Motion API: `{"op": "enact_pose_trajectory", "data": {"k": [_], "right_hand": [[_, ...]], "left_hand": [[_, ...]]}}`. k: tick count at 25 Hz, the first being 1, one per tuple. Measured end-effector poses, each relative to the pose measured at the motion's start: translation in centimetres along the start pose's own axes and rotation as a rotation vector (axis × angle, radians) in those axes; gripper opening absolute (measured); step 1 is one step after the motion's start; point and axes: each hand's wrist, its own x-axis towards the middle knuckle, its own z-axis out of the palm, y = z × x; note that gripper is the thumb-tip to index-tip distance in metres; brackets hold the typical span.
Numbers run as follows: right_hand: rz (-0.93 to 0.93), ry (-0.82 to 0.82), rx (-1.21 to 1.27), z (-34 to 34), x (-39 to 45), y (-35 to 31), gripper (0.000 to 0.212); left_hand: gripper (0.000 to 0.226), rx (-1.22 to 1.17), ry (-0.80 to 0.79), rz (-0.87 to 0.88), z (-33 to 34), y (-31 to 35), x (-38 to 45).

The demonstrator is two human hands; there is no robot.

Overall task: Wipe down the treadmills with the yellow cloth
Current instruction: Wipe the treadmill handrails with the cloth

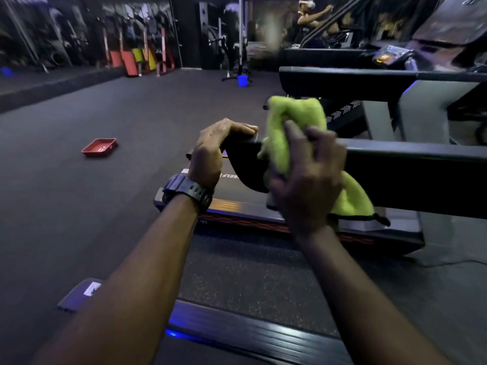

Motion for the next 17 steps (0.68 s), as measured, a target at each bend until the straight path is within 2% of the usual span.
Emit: {"op": "enact_pose_trajectory", "data": {"k": [3,4,5,7,8,11,13,15,16,17], "right_hand": [[-0.457,-0.102,-0.064,0.3,-4.5,1.2,0.026],[-0.483,-0.106,-0.061,-0.3,-4.4,2.1,0.024],[-0.408,-0.079,-0.04,-0.2,-3.7,2.3,0.028],[-0.143,0.005,0.0,1.1,-2.0,0.4,0.043],[-0.139,0.003,-0.017,1.9,-2.1,-0.8,0.042],[-0.476,-0.13,-0.092,1.7,-5.8,0.3,0.025],[-0.4,-0.101,-0.084,0.8,-5.1,1.3,0.034],[-0.138,0.033,-0.043,1.8,-2.5,-0.7,0.041],[-0.14,0.03,-0.045,2.6,-2.0,-2.1,0.035],[-0.259,-0.013,-0.071,3.1,-2.8,-2.5,0.027]], "left_hand": [[0.069,-0.075,0.037,-0.027,0.4,-1.0,-0.3],[0.076,-0.046,0.038,-0.031,0.5,-1.2,-0.4],[0.08,-0.014,0.043,-0.03,0.5,-1.3,-0.4],[0.086,-0.041,0.045,-0.025,0.7,-1.2,-0.7],[0.088,-0.091,0.049,-0.032,0.9,-1.0,-0.7],[0.091,-0.172,0.064,-0.062,0.6,0.0,-1.0],[0.097,-0.144,0.052,-0.057,0.2,0.3,-0.8],[0.097,-0.172,0.036,-0.063,0.5,0.1,-0.8],[0.096,-0.2,0.026,-0.068,0.6,0.2,-0.9],[0.098,-0.239,0.016,-0.073,0.6,0.3,-1.0]]}}
